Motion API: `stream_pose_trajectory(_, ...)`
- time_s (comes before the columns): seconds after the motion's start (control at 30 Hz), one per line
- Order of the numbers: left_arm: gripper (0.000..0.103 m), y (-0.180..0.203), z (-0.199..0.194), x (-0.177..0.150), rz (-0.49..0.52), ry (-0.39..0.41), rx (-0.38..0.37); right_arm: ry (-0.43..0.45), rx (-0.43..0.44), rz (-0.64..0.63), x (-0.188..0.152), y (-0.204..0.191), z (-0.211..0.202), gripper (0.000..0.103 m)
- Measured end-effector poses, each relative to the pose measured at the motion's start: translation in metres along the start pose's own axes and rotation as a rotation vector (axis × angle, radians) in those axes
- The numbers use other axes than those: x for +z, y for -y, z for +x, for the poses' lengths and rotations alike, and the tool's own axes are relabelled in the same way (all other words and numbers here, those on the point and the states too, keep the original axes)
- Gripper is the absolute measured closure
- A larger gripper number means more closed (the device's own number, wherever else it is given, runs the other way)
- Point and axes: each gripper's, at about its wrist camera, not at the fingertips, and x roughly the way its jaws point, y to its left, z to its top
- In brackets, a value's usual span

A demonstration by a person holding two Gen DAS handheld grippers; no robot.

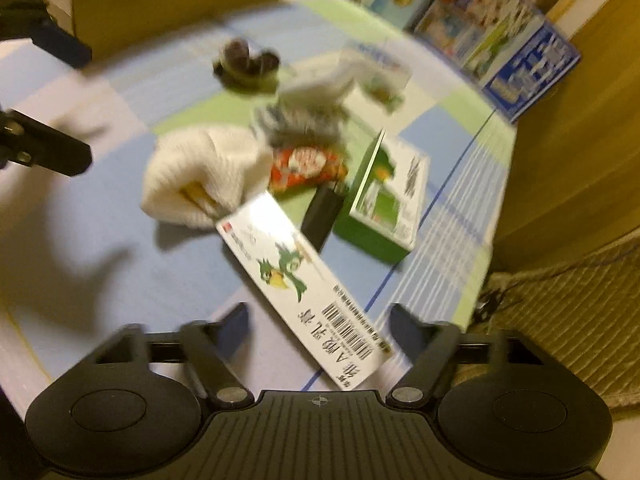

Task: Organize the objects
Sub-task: 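Grasp the white towel with left tool while right tool grasps white ointment box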

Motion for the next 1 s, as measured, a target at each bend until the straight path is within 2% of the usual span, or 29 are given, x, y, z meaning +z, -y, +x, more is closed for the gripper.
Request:
stream_pose_trajectory(0.03,0.002,0.0,0.003,0.002,0.008,0.006,-0.012,-0.012,-0.01,0.003,0.0,0.002,0.004,0.046)
stream_pose_trajectory(0.1,0.002,0.001,0.008,0.005,0.025,0.01,-0.024,-0.023,0.007,0.035,0.002,0.005,0.005,0.05)
stream_pose_trajectory(0.2,0.006,0.002,0.017,0.011,0.045,0.016,-0.043,-0.029,0.02,0.118,0.006,0.009,-0.001,0.063)
stream_pose_trajectory(0.27,0.007,0.003,0.025,0.014,0.054,0.016,-0.063,-0.03,0.037,0.179,0.008,0.012,-0.006,0.079)
stream_pose_trajectory(0.3,0.008,0.004,0.028,0.016,0.058,0.017,-0.07,-0.027,0.053,0.218,0.009,0.015,-0.008,0.084)
stream_pose_trajectory(0.33,0.011,0.006,0.031,0.018,0.061,0.019,-0.081,-0.029,0.064,0.25,0.011,0.013,-0.013,0.102)
stream_pose_trajectory(0.43,0.011,0.009,0.04,0.022,0.061,0.02,-0.117,-0.032,0.065,0.335,0.011,0.016,-0.017,0.103)
stream_pose_trajectory(0.57,0.013,0.015,0.053,0.029,0.096,0.009,-0.127,0.021,0.039,0.336,0.008,0.02,-0.02,0.103)
stream_pose_trajectory(0.6,0.016,0.016,0.057,0.03,0.108,0.001,-0.129,0.035,0.032,0.315,0.007,0.021,-0.021,0.099)
stream_pose_trajectory(0.63,0.023,0.016,0.061,0.031,0.115,-0.009,-0.129,0.041,0.02,0.286,0.005,0.022,-0.021,0.08)
stream_pose_trajectory(0.67,0.028,0.016,0.065,0.031,0.119,-0.02,-0.127,0.038,0.011,0.255,0.005,0.021,-0.02,0.041)
stream_pose_trajectory(0.7,0.038,0.015,0.069,0.031,0.121,-0.033,-0.133,0.034,0.004,0.218,0.005,0.021,-0.018,0.025)
stream_pose_trajectory(0.73,0.048,0.014,0.071,0.031,0.12,-0.044,-0.149,0.042,-0.001,0.172,0.005,0.019,-0.017,0.015)
stream_pose_trajectory(0.77,0.051,0.013,0.071,0.03,0.121,-0.044,-0.159,0.041,0.008,0.124,0.005,0.017,-0.015,0.015)
stream_pose_trajectory(0.83,0.066,0.012,0.067,0.028,0.129,-0.038,-0.165,0.013,0.018,0.054,0.005,0.016,-0.007,0.015)
stream_pose_trajectory(0.9,0.076,0.011,0.061,0.027,0.125,-0.043,-0.171,0.001,0.024,0.012,0.005,0.018,0.002,0.016)
stream_pose_trajectory(1.0,0.078,0.008,0.053,0.022,0.149,-0.052,-0.137,-0.015,0.078,0.03,0.008,0.026,0.017,0.022)
